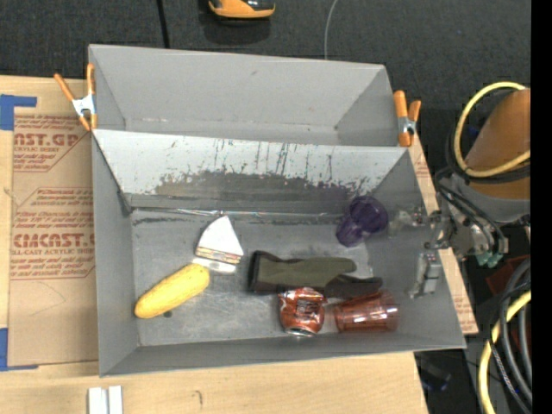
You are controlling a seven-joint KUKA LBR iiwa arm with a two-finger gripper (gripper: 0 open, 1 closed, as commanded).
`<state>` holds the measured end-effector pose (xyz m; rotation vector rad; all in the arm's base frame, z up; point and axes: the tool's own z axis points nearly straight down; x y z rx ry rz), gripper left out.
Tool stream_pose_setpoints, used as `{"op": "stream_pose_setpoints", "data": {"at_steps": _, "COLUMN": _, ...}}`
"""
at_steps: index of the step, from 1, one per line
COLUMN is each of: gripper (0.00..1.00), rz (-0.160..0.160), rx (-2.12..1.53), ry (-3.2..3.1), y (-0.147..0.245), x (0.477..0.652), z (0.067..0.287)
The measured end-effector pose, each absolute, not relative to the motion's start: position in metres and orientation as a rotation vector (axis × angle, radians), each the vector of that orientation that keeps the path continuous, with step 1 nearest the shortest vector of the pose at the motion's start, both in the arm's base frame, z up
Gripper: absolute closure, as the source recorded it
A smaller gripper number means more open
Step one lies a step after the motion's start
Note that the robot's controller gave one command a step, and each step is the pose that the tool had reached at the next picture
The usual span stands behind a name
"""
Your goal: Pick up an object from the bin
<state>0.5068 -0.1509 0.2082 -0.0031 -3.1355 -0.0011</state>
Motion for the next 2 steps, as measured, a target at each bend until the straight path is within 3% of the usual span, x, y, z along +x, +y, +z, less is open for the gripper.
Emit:
{"op": "stream_pose_setpoints", "data": {"at_steps": 1, "gripper": 0.0, "rz": 0.001, "rx": 0.001, "ry": -3.143, "y": -0.15, "x": 0.508, "z": 0.213}}
{"op": "stream_pose_setpoints", "data": {"at_steps": 2, "gripper": 0.0, "rz": 0.003, "rx": 0.13, "ry": -3.144, "y": -0.147, "x": 0.494, "z": 0.133}}
